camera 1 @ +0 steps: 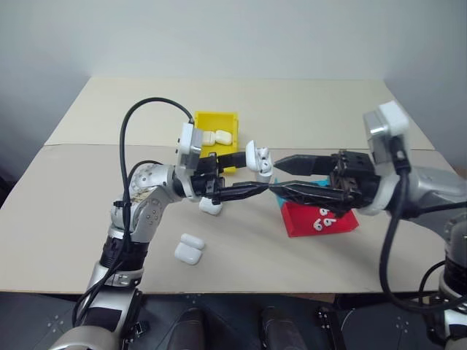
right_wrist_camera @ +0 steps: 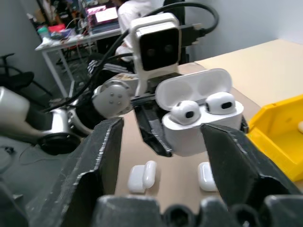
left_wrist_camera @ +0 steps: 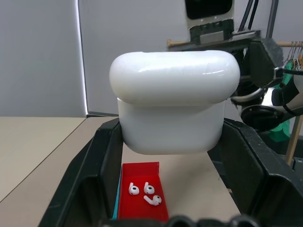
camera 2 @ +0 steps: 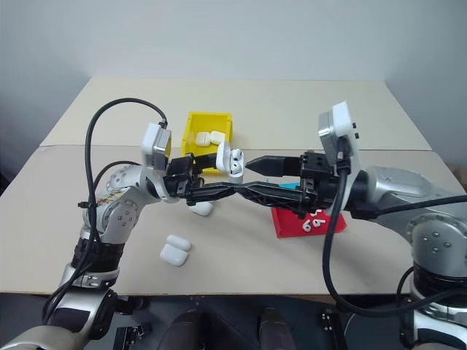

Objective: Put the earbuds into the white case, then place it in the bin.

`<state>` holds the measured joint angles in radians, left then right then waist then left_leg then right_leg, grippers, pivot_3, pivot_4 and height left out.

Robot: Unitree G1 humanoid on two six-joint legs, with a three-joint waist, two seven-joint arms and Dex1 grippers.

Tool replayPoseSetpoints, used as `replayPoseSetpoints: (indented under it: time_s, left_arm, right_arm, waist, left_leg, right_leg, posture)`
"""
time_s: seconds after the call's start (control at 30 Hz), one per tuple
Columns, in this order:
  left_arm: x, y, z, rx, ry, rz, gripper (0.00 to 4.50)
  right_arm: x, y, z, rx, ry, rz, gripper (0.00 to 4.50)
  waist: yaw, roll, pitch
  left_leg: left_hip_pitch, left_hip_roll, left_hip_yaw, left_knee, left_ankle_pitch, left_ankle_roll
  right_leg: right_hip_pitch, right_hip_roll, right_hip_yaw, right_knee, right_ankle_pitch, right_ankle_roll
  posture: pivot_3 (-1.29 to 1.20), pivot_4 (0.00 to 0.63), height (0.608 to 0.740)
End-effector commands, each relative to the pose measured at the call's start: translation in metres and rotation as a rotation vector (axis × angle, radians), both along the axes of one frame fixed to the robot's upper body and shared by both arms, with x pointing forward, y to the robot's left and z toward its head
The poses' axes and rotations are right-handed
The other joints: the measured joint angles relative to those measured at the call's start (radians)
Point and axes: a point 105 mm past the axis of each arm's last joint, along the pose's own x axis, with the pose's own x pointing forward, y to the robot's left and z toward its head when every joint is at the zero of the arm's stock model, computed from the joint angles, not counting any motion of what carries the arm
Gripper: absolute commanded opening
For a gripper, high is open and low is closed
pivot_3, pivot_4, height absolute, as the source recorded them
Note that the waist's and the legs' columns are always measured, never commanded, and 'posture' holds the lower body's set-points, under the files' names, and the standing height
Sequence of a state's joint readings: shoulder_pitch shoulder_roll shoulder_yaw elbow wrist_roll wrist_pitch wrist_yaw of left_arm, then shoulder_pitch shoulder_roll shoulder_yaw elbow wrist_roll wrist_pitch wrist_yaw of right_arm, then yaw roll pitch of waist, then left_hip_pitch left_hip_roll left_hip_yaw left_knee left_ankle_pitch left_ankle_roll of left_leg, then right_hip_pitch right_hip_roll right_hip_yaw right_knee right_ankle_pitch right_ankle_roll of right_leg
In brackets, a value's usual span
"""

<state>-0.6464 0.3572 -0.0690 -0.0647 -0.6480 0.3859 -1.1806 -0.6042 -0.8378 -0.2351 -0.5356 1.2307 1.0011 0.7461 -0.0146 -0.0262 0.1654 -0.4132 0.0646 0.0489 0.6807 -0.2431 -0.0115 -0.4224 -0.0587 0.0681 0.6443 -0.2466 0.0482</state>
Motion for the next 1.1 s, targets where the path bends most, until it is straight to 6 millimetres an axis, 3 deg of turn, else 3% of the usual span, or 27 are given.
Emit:
replayPoseSetpoints:
  time_s: [0.03,0.2,0.33,0.5,0.7,0.83,1.0,1.1]
  left_arm:
    - [-0.003,-0.005,0.003,-0.005,-0.031,-0.016,2.75]
    - [0.0,-0.009,0.0,0.01,-0.027,-0.038,2.75]
    - [0.002,-0.012,-0.001,0.015,-0.033,-0.051,2.75]
    - [0.004,-0.014,-0.001,0.017,-0.042,-0.056,2.75]
    - [0.007,-0.009,0.0,0.011,-0.054,-0.02,2.75]
    - [0.009,-0.005,0.002,0.008,-0.06,0.004,2.75]
    - [0.012,0.002,0.006,-0.02,-0.072,0.089,2.75]
    - [0.027,0.013,0.017,-0.069,-0.08,0.255,2.75]
  right_arm:
    - [0.002,0.0,0.03,-0.04,-0.146,0.012,1.76]
    - [0.02,0.02,0.047,-0.194,-0.24,0.049,0.07]
    - [0.031,0.047,0.046,-0.338,-0.293,0.088,0.02]
    - [0.035,0.067,0.035,-0.482,-0.352,0.144,0.02]
    - [0.044,0.041,0.018,-0.606,-0.375,0.109,0.02]
    - [0.05,0.023,0.017,-0.616,-0.366,0.021,0.02]
    - [0.047,0.009,0.052,-0.357,-0.327,-0.105,0.02]
    - [0.043,-0.011,0.062,-0.187,-0.302,-0.217,0.02]
  waist:
    - [-0.005,0.0,0.0]
    - [-0.006,0.0,0.0]
    - [-0.004,0.001,0.0]
    - [0.004,0.001,0.0]
    - [0.016,0.001,0.0]
    - [0.017,0.001,0.0]
    - [0.014,0.001,0.0]
    - [0.017,0.001,0.0]
  left_leg:
    - [0.0,0.0,0.001,0.0,0.0,0.0]
    - [0.001,0.0,0.001,-0.001,0.0,0.0]
    - [-0.001,0.0,0.002,0.0,0.0,0.0]
    - [-0.003,0.0,0.001,0.0,0.0,0.0]
    - [-0.007,0.0,0.0,0.002,-0.001,0.001]
    - [-0.008,0.0,0.001,0.002,-0.002,0.003]
    - [-0.008,0.001,0.0,0.002,-0.002,0.003]
    - [-0.008,0.001,0.0,0.002,-0.002,0.003]
  right_leg:
    - [-0.001,0.0,0.0,0.001,0.0,0.0]
    - [-0.001,0.001,0.001,0.001,0.0,0.0]
    - [-0.003,0.0,0.001,0.001,0.0,0.0]
    - [-0.004,0.0,0.0,-0.001,0.0,0.0]
    - [-0.004,-0.001,-0.002,-0.002,0.0,0.0]
    - [-0.005,-0.001,-0.002,-0.002,0.0,0.0]
    - [-0.005,0.0,-0.002,-0.002,0.0,0.0]
    - [-0.005,-0.001,-0.002,-0.002,0.0,0.0]
  posture:
    - [0.0,0.15,0.74]
    - [0.0,0.15,0.74]
    - [0.0,0.15,0.74]
    - [0.0,0.15,0.74]
    - [0.0,0.15,0.74]
    - [0.0,0.15,0.74]
    - [0.0,0.15,0.74]
    - [0.0,0.15,0.74]
